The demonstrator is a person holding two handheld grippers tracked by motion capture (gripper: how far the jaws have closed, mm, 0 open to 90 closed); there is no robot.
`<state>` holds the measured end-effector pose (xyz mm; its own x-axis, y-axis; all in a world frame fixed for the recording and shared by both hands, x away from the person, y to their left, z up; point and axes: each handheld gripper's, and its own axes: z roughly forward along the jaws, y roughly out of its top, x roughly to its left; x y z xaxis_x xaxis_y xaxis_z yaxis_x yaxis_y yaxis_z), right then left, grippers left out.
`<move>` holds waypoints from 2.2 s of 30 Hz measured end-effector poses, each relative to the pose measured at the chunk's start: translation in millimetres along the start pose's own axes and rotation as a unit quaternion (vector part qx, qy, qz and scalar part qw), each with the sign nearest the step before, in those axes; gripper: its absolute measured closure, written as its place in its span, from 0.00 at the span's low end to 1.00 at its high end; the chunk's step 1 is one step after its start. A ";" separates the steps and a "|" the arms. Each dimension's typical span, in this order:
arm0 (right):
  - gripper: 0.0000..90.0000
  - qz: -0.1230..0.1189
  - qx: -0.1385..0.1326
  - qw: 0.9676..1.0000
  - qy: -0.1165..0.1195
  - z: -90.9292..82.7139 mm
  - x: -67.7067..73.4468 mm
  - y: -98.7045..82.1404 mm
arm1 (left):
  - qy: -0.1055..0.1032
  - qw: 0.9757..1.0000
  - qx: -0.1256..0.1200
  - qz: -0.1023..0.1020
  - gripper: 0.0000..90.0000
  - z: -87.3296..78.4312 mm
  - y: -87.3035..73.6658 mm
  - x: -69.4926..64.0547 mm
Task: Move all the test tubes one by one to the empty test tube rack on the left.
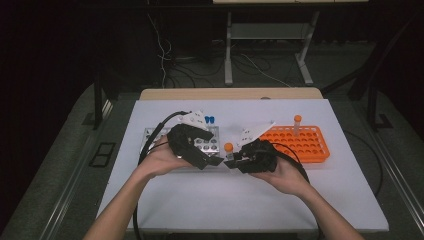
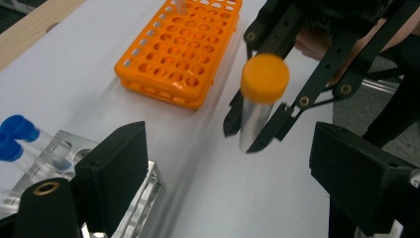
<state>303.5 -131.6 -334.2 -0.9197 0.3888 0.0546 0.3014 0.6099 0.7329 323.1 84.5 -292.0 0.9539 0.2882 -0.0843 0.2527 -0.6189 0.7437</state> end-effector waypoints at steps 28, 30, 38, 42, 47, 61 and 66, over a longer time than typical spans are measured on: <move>0.54 0.018 -0.020 1.000 0.006 7.7 0.4 3.2 | -0.004 1.000 0.012 0.024 0.76 -15.8 1.3 5.8; 0.49 0.027 -0.023 0.999 0.005 4.4 -2.0 0.4 | 0.003 1.000 0.008 0.020 0.76 -20.8 -0.1 9.6; 0.11 0.064 -0.012 0.998 -0.008 -4.1 -11.0 -13.1 | 0.040 0.999 0.010 0.007 0.76 -42.8 -5.8 26.2; 0.01 0.076 -0.012 0.997 -0.013 -10.1 -14.4 -19.1 | 0.058 0.998 0.008 -0.003 0.76 -53.2 -7.9 35.1; 0.00 0.084 -0.013 0.996 -0.011 -17.9 -19.2 -27.1 | 0.077 0.997 0.010 -0.012 0.76 -62.9 -10.1 44.5; 0.00 0.101 -0.022 0.994 -0.017 -36.0 -29.2 -46.6 | 0.118 0.992 0.013 -0.038 0.76 -79.3 -15.1 74.8; 0.00 0.105 -0.023 0.994 -0.019 -39.8 -30.8 -52.4 | 0.130 0.990 0.007 -0.050 0.76 -81.7 -18.7 87.6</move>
<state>306.0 -203.0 -347.2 -0.8271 0.5309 0.1845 0.4729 0.4800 0.7389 388.6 181.0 -259.1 0.8507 0.5254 0.0173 0.3475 -0.5867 0.7314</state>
